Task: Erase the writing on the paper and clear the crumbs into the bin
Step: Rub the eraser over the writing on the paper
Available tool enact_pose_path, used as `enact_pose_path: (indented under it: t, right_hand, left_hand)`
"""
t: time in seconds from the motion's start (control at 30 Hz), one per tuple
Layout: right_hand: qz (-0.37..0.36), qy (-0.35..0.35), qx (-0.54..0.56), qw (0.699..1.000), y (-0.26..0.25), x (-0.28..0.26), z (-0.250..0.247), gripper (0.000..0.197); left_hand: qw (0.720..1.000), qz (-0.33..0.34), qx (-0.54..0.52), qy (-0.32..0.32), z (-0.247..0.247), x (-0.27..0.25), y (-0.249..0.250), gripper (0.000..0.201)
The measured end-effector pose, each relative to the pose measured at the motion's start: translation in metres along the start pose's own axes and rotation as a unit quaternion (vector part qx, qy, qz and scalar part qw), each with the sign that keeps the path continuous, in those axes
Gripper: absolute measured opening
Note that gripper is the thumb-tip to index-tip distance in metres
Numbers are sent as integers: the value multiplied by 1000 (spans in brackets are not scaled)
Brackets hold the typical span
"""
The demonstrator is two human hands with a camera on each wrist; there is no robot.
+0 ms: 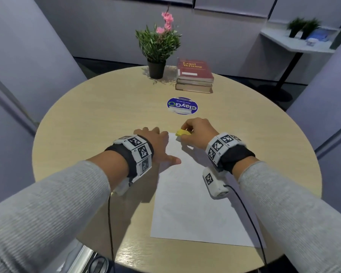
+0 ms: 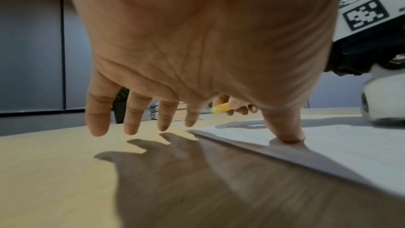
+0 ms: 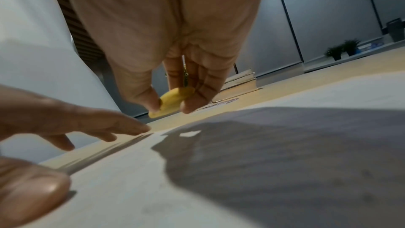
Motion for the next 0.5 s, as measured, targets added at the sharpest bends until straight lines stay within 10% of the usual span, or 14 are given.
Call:
enact_pose_path:
  t: [0.5]
  right_hand:
    - [-54, -5, -86, 995, -24, 13, 30, 30]
  left_hand:
    - [994, -42, -54, -89, 9, 6, -13, 121]
Point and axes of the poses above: each hand's wrist, its own x-axis towards the middle knuckle, its own z-axis out of the palm, y = z × x, the point moved 3 cm from there along x, towards the middle knuckle, and after that the axes turned 8 degrees about y, right-handed, at the moved point
